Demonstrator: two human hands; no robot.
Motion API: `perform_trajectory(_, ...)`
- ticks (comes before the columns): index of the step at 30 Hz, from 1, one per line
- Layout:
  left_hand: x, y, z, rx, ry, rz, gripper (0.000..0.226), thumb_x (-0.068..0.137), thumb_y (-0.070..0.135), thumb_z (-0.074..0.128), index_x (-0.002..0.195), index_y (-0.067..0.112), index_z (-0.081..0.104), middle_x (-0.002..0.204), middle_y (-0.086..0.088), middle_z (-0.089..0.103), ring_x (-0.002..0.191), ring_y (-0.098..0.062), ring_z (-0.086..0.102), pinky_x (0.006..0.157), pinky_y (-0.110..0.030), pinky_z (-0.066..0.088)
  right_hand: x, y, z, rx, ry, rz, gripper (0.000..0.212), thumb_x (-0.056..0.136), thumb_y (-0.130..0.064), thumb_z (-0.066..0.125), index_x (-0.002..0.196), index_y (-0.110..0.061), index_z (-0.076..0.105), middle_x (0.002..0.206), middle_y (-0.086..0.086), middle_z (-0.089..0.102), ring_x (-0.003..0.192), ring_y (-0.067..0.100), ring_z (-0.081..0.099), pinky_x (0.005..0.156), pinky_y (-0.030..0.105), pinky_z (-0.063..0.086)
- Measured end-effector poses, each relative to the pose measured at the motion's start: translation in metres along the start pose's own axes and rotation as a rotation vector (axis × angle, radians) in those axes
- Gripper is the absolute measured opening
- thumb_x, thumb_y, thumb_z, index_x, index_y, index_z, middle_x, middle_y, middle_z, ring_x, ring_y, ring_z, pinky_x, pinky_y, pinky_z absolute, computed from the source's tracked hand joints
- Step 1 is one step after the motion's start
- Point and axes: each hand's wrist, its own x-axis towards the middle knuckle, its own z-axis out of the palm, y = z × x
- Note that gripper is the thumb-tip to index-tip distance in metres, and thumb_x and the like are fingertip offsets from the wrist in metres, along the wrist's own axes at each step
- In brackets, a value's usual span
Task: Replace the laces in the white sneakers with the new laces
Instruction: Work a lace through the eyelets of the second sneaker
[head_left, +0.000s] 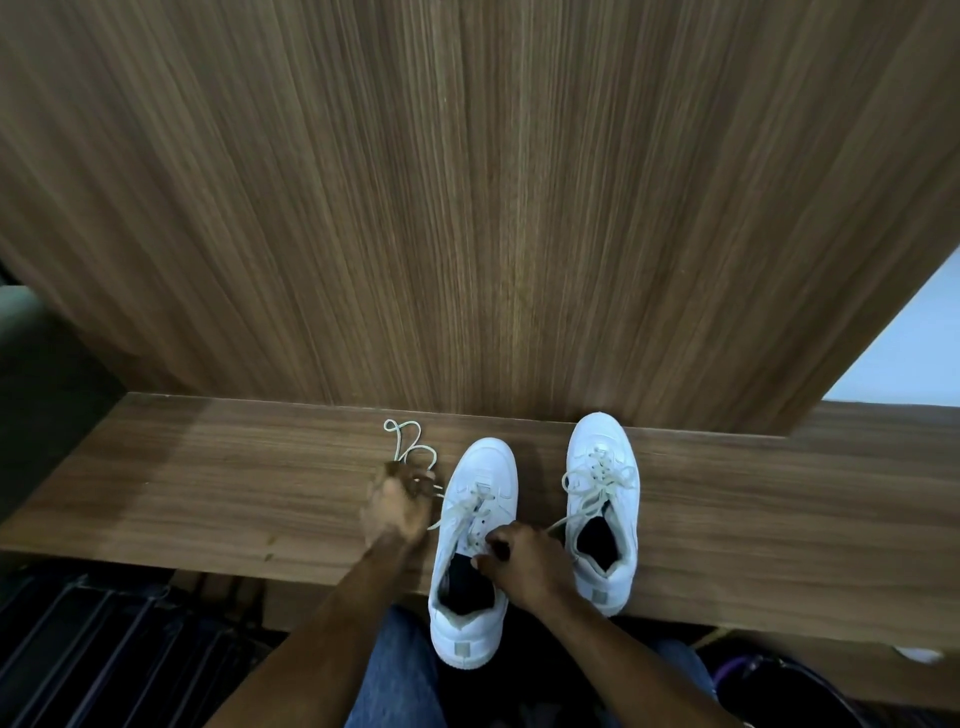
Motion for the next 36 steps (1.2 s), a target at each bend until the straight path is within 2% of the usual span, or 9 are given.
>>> perform_trajectory(6,0.001,0.013,0.021,0.373,-0.373,0.087,0.041,0.079,0.05,0.043,0.102,0.031,0.07,0.115,-0.001,0.067,0.109,-0.023,0.061,0.094,-0.029,0.046,0.0,0.0,-0.002,-0.001,-0.017,-0.002,0.036,0.077,-0.051,0.06,0.072,-0.016,0.053,0.079,-0.002,0.063,0.075,0.015,0.061,0.066,0.031,0.044)
perform_trajectory(12,-0.002,0.008,0.023,0.248,-0.308,0.072,0.021,0.088,0.036,0.05,0.098,0.031,0.067,0.112,-0.002,0.067,0.108,-0.026,0.061,0.092,-0.032,0.048,-0.002,-0.001,-0.004,0.005,-0.04,-0.001,0.036,0.078,-0.051,0.062,0.06,-0.025,0.044,0.072,-0.01,0.054,0.078,0.014,0.06,0.064,0.025,0.034)
perform_trajectory(16,0.018,0.01,0.019,-0.195,-0.333,0.062,0.02,0.084,0.009,0.05,0.068,0.018,0.06,0.074,-0.003,0.066,0.075,-0.027,0.059,0.075,-0.039,0.052,-0.001,0.0,-0.004,0.029,-0.035,0.011,0.035,0.077,-0.052,0.062,0.058,-0.029,0.044,0.073,-0.013,0.054,0.086,0.014,0.064,0.065,0.024,0.033)
perform_trajectory(19,0.023,0.041,-0.014,-0.416,-0.262,0.133,0.036,0.089,-0.013,0.043,0.067,0.013,0.053,0.063,0.0,0.055,0.058,-0.015,0.052,0.059,-0.019,0.046,0.002,-0.001,-0.005,0.063,-0.067,0.028,0.033,0.075,-0.049,0.062,0.059,-0.025,0.048,0.069,-0.011,0.055,0.079,0.012,0.061,0.064,0.026,0.039)
perform_trajectory(22,0.029,0.074,-0.054,-0.385,-0.293,0.269,0.032,0.09,-0.01,0.046,0.075,0.016,0.058,0.065,-0.003,0.055,0.047,0.002,0.05,0.055,-0.013,0.041,0.015,-0.004,-0.018,0.247,-0.1,0.017,0.021,0.079,-0.033,0.07,0.062,-0.027,0.057,0.064,-0.012,0.057,0.078,0.01,0.06,0.073,0.027,0.044)
perform_trajectory(24,0.03,0.092,-0.075,-0.358,-0.323,0.378,0.025,0.09,-0.008,0.052,0.081,0.014,0.06,0.066,-0.002,0.055,0.055,-0.003,0.051,0.059,-0.015,0.042,0.03,-0.013,-0.034,0.393,-0.018,-0.017,0.004,0.081,-0.021,0.073,0.084,-0.022,0.07,0.074,-0.009,0.062,0.084,0.013,0.06,0.08,0.032,0.047)
perform_trajectory(26,0.026,0.108,-0.088,-0.333,-0.363,0.488,0.017,0.09,-0.005,0.055,0.088,0.011,0.062,0.066,-0.003,0.055,0.059,-0.007,0.052,0.062,-0.017,0.044,0.042,-0.034,-0.057,0.543,0.078,-0.06,0.016,0.082,-0.02,0.074,0.096,-0.018,0.07,0.082,-0.004,0.066,0.081,0.016,0.062,0.077,0.037,0.05)
perform_trajectory(30,0.016,0.128,-0.096,-0.285,-0.419,0.63,0.012,0.089,-0.003,0.059,0.093,0.007,0.065,0.067,-0.004,0.06,0.061,-0.013,0.055,0.06,-0.022,0.047,0.05,-0.077,-0.098,0.645,0.029,-0.158,0.012,0.087,-0.013,0.066,0.081,-0.022,0.063,0.074,-0.002,0.065,0.069,0.015,0.065,0.055,0.024,0.048)
perform_trajectory(36,0.029,0.093,-0.107,0.066,-0.317,0.614,0.01,0.088,0.014,0.067,0.091,0.01,0.076,0.06,0.015,0.062,0.051,0.015,0.051,0.07,-0.017,0.043,0.053,-0.042,-0.101,0.546,0.129,0.063,0.023,0.091,-0.022,0.064,0.069,-0.017,0.067,0.064,0.007,0.068,0.059,0.019,0.07,0.059,0.038,0.056)
